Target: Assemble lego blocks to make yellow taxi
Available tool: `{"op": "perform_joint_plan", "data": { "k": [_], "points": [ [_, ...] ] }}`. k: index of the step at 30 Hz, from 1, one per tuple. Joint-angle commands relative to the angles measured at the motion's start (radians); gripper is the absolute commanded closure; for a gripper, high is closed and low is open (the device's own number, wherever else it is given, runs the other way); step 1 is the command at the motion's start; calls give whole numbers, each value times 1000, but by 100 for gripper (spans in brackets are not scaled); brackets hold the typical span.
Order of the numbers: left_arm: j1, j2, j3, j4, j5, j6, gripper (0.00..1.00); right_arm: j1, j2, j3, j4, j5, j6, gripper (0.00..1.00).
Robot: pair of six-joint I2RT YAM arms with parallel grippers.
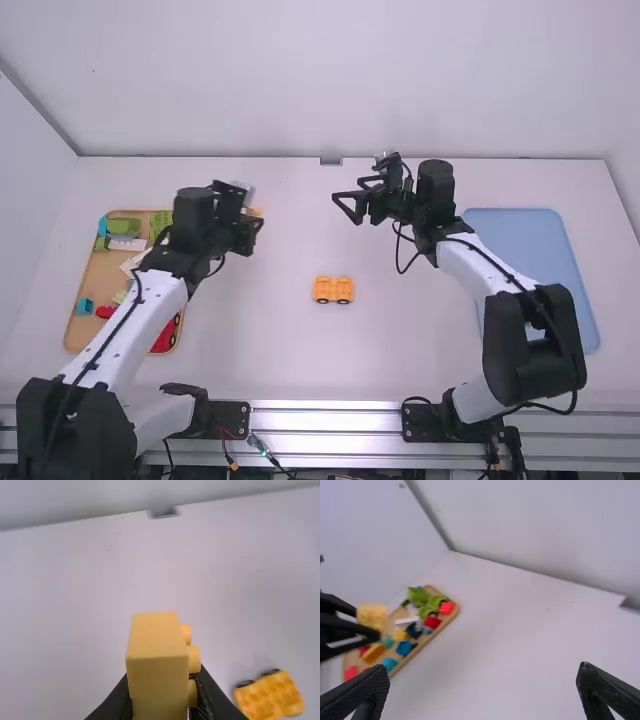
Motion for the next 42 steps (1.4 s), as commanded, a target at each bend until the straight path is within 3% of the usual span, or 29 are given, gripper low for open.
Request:
{"op": "perform_joint_plan", "data": {
  "k": [1, 4, 11, 19, 28, 37, 42],
  "points": [
    [-105, 25, 17, 26, 10, 114, 88, 3, 34, 31, 26, -117, 154, 1],
    [-192, 56, 17, 84, 10, 156, 88, 4, 63, 31, 40, -137, 192, 2],
    [-270, 181, 17, 259, -33, 151, 91, 4, 80, 30, 39, -224, 199, 20],
    [-292, 283, 17, 394, -50, 132, 93, 18, 80, 29, -26, -197, 177, 22],
    [-335, 286, 17, 405, -85, 157, 94, 85, 80, 29, -98, -95, 92, 22],
    [-343, 286, 17, 392, -103, 157, 97, 96, 80, 30, -119, -95, 85, 39],
    [-343, 286, 17, 404, -102, 157, 96, 95, 80, 30, -146, -92, 82, 41]
  ]
}}
